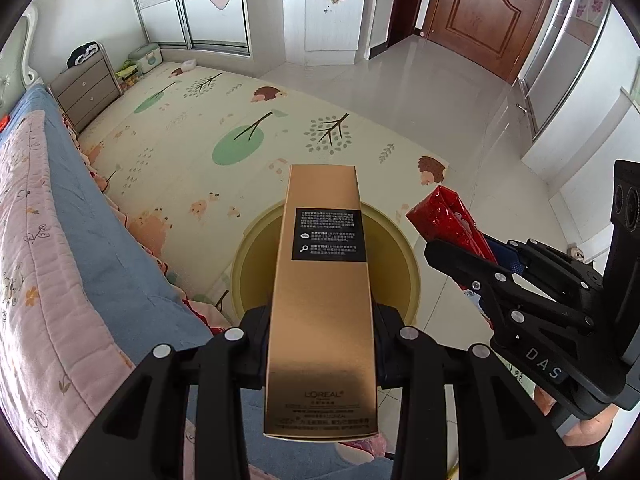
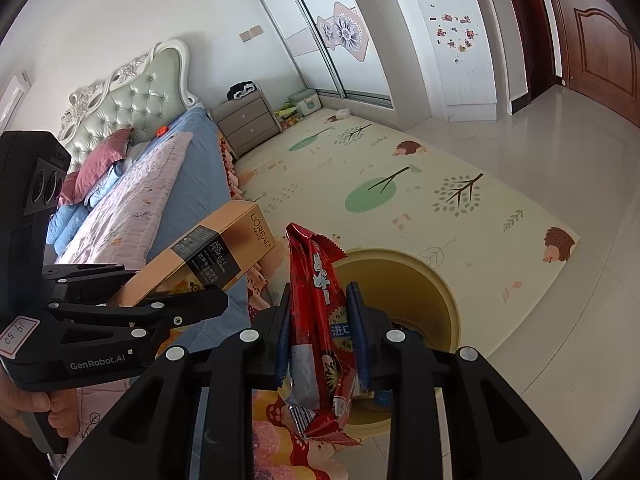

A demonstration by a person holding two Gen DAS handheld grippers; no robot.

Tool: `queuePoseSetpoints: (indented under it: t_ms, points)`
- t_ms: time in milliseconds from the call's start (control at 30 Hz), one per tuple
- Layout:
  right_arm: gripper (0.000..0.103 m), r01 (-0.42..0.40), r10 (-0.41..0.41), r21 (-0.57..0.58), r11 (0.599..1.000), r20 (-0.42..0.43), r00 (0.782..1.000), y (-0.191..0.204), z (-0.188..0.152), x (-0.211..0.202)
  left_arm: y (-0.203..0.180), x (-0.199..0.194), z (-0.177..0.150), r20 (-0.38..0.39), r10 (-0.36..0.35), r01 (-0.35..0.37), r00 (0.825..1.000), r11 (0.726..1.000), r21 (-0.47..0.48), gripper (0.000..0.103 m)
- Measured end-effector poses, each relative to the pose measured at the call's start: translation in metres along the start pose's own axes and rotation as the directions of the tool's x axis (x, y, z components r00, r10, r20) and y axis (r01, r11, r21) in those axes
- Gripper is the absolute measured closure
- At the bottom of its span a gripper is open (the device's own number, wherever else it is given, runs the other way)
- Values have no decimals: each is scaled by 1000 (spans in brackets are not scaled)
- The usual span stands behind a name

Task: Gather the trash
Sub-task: 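Carry snack bag and brown box over the yellow bin and open both tools, then move both empty tools back over the bed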

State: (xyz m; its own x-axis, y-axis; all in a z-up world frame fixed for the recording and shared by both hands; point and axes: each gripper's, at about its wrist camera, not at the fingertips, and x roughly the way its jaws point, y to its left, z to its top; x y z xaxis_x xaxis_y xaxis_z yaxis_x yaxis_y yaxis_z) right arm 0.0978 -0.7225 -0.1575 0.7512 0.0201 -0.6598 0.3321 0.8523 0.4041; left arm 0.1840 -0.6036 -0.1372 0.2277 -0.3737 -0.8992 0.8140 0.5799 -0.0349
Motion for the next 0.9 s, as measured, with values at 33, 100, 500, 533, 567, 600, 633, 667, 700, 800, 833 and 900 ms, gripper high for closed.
queuePoseSetpoints:
  t_ms: [33,100,500,533,567,600,633,667,700,800,833,900]
  points:
    - [77,-2,2,0,1000,-1,1000,-1,1,2,0,1,2,-3,-1,1,1000,1000,0,67]
    - [77,2,-2,-1,1000,-3,1000,-3,3,6,0,6,6,-11,0,0,1000,1000,-3,66]
    - [62,48,-48,-6,999,-36,998,-16,18,34,13,17,11,-12,-16,16,1000,997,-73,21]
    - [61,51,-51,-3,999,-39,998,-17,18,35,14,17,11,-14,-22,21,1000,997,-79,21]
    - [61,50,-50,2,999,-42,998,-18,18,37,16,18,11,-17,-25,24,1000,996,-84,21]
    - [61,50,-49,5,999,-46,998,-19,18,38,16,19,11,-20,-25,24,999,996,-88,21]
    - [61,52,-51,7,999,-49,997,-20,17,38,17,19,11,-23,-25,23,999,996,-90,21]
    - [61,54,-53,7,999,-51,997,-21,16,38,16,20,10,-25,-26,23,999,996,-91,21]
    - [61,54,-53,7,999,-55,997,-22,14,38,16,19,10,-24,-26,24,999,996,-91,21]
    - [61,53,-52,4,999,-64,997,-22,12,37,15,17,9,-12,-17,15,1000,996,-90,21]
    - [61,52,-52,3,999,-65,997,-22,11,35,14,16,9,-7,-15,14,1000,996,-90,21]
    - [61,54,-54,4,999,-64,997,-21,10,33,15,13,7,9,-13,14,1000,995,-97,20]
